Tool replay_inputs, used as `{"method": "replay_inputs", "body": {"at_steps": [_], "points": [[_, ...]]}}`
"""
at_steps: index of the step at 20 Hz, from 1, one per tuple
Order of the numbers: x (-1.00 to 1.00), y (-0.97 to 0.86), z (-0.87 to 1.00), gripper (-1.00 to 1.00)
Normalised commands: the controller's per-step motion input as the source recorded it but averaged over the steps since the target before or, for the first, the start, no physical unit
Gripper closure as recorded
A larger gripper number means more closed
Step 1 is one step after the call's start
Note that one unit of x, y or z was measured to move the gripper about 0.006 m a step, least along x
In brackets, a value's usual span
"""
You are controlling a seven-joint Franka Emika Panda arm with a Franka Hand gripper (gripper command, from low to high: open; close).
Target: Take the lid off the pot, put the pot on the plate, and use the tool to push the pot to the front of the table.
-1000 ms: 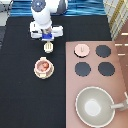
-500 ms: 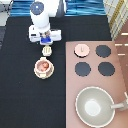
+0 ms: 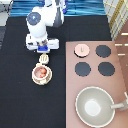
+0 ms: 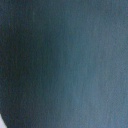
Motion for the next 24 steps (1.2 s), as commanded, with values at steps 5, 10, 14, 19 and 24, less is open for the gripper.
{"method": "replay_inputs", "body": {"at_steps": [5,10,14,19,24], "points": [[1.0,0.0,0.2,1.0],[1.0,0.0,0.2,1.0],[1.0,0.0,0.19,1.0],[0.15,0.02,0.41,1.0],[-0.71,0.27,0.59,1.0]]}}
